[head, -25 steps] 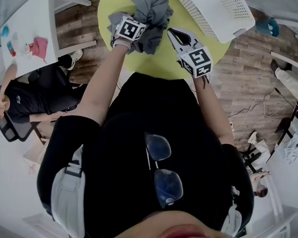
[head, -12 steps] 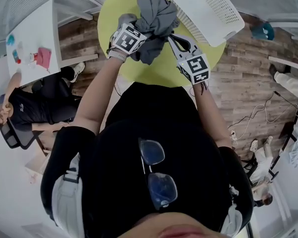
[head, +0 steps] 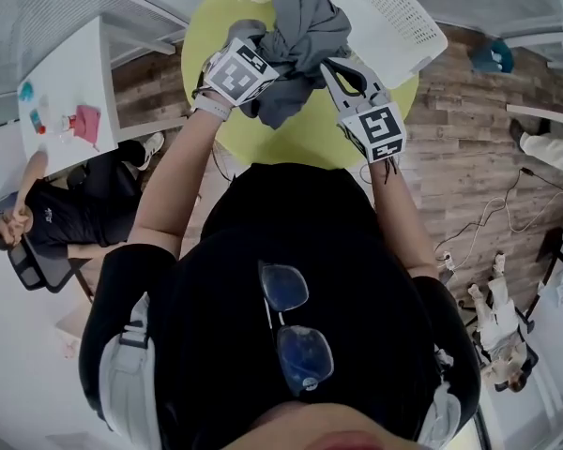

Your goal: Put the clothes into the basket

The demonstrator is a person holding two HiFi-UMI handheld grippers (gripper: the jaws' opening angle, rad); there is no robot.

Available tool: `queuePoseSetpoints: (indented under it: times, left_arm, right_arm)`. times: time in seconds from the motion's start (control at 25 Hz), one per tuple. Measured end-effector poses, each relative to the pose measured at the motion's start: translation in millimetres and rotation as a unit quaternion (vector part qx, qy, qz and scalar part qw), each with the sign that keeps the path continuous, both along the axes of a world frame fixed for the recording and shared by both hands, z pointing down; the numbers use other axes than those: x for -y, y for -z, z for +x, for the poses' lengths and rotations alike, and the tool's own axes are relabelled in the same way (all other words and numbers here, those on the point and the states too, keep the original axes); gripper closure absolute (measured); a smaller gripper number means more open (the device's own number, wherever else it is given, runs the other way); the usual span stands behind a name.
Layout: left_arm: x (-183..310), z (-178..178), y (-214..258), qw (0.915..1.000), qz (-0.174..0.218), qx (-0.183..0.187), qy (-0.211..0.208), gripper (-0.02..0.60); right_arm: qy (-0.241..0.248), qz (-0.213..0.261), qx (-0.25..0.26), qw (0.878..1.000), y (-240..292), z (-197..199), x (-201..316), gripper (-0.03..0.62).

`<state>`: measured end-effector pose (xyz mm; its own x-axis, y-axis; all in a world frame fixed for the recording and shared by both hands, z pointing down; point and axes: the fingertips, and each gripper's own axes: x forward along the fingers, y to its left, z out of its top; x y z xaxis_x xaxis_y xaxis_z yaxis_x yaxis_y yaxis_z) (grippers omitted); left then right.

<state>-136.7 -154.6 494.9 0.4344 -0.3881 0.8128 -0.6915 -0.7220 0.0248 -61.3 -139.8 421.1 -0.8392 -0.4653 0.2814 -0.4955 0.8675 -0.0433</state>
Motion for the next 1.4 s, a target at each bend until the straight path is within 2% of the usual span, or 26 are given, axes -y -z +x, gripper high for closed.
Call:
queuePoseSetpoints:
  times: [0.16, 0.36, 0.48, 0.72, 0.88, 1.24, 1.4]
  left_arm:
    - [16, 21, 25, 0.9985, 0.026, 0.027, -0.038, 0.27]
    - [24, 39, 43, 0.995, 0.037, 0.032, -0.088, 0.268]
    - [35, 52, 52, 0.9899, 0.049, 0.043, -0.126, 0.268]
    - [58, 81, 62, 0.9789, 0.045, 0.069, -0.187, 0.268]
    - [69, 94, 68, 0.9638, 0.072, 0.079, -0.244, 0.268]
    - [102, 133, 62, 0.9327, 0.085, 0.114, -0.331, 0.267]
    - [115, 148, 59, 0.9109, 0.103, 0.133, -0.377, 0.267]
  right_arm:
    - [-0.017, -0.008, 0.033, 0.999, 21, 22, 13, 0.566]
    - [-0.042, -0.002, 0.042, 0.998, 33, 38, 16, 0.566]
    - [-0.056, 0.003, 0.042, 0.998, 38, 51, 21, 0.566]
    - [-0.089, 0.01, 0.046, 0.995, 47, 82, 30, 0.566]
    - [-0.111, 0.014, 0.046, 0.993, 46, 90, 29, 0.566]
    - [-0.157, 0.014, 0.051, 0.986, 46, 123, 44, 0.566]
    - [-0.169, 0.014, 0.049, 0.984, 41, 131, 45, 0.566]
